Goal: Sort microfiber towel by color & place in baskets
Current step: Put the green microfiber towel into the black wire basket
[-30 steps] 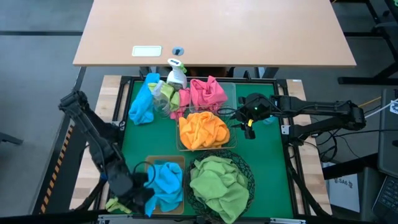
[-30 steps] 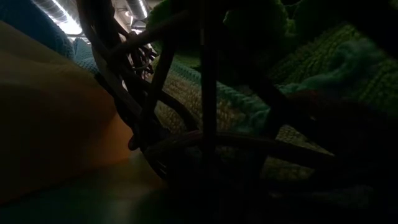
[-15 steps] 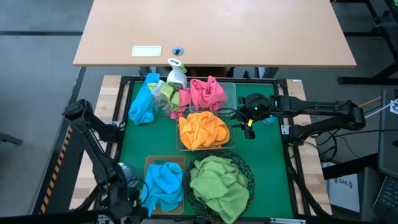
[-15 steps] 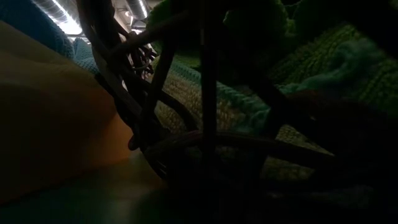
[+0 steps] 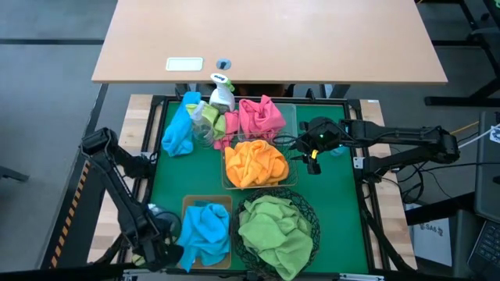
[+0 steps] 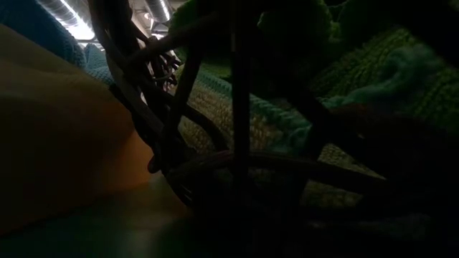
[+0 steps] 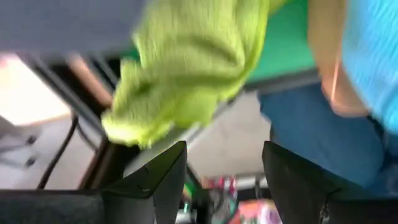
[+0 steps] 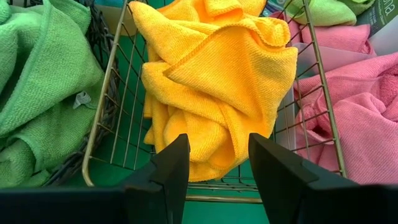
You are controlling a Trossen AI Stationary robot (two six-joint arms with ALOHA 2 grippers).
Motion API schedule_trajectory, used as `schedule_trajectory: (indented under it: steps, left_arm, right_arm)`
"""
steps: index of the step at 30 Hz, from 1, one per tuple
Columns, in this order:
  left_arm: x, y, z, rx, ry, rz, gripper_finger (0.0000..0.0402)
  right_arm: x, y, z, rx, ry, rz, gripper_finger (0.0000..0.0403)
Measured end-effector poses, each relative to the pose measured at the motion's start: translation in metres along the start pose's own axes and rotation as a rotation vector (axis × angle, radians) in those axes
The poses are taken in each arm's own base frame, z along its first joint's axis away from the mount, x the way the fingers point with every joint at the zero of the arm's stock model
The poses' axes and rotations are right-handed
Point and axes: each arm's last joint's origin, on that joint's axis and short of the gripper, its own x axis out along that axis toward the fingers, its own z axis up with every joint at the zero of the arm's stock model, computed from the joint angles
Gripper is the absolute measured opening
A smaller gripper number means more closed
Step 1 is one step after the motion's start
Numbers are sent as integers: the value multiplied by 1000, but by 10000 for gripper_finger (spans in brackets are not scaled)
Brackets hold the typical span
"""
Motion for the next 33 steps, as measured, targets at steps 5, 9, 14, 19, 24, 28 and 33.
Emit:
schedule_trajectory:
  steps: [5,9,14,19,24,28,33]
  left_arm:
    - [1,8,3,-14,-91,18,204]
    - [2,12,2,-15,-108,39,204]
    - [10,10,3,-20,-128,59,204]
    - [27,5,5,-32,-160,88,204]
    - [37,1,8,-37,-207,87,204]
    - [47,-2,12,-22,-261,86,204]
    - [61,-5,15,-20,-295,118,204]
  right_arm:
    - [0,0,0,0,0,0,163]
    - [0,0,0,0,0,0,163]
    - [0,0,0,0,0,0,163]
    - [0,0,0,0,0,0,163]
    - [0,0,0,0,0,0,163]
    - [0,0,0,0,0,0,163]
    - [0,0,0,0,0,0,163]
